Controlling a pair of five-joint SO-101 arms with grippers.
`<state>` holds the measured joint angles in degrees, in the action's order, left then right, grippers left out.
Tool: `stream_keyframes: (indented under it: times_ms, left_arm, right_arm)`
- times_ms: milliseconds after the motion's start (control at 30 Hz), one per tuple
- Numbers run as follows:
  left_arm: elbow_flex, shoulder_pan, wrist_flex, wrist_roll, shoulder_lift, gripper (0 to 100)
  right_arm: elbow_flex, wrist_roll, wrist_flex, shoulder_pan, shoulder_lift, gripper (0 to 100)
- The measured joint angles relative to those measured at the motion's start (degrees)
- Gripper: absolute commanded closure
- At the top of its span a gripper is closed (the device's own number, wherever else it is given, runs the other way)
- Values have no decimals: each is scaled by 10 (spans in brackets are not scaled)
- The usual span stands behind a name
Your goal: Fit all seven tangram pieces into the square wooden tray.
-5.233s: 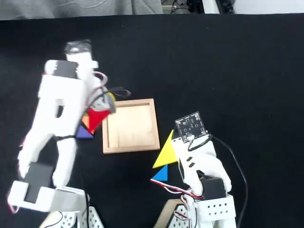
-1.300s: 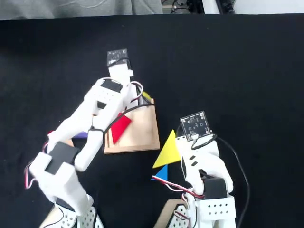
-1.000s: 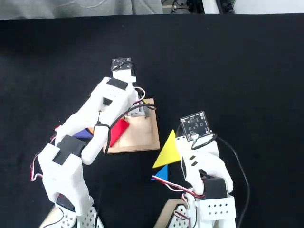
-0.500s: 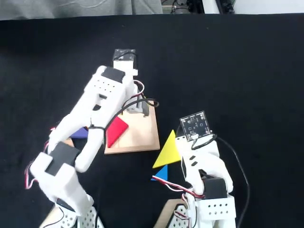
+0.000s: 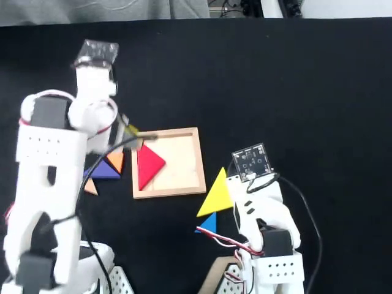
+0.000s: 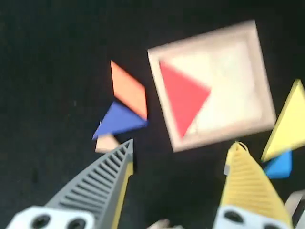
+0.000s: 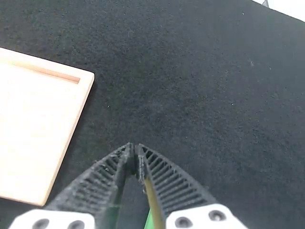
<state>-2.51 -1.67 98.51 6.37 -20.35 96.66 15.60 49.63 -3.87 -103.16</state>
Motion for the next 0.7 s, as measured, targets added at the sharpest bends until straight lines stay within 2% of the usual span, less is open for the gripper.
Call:
stream_keyframes:
  times_ms: [67, 167, 267, 400, 500, 700]
  left_arm:
    - [-40, 18, 10, 45, -28, 698]
    - [-124, 96, -15, 120, -52, 698]
    - [-229, 204, -84, 164, -68, 698]
    - [-335, 315, -105, 201, -101, 698]
    - [-396, 351, -135, 215, -132, 698]
    - [-553, 386, -272, 210, -182, 698]
  right_arm:
    - [0, 5, 19, 0, 0, 904]
    - [-10, 14, 62, 0, 0, 852]
    - [-43, -5, 99, 0, 0, 851]
    - [-87, -11, 132, 1, 0, 851]
    - [-112, -11, 156, 1, 0, 851]
    - [-119, 14, 168, 1, 0, 851]
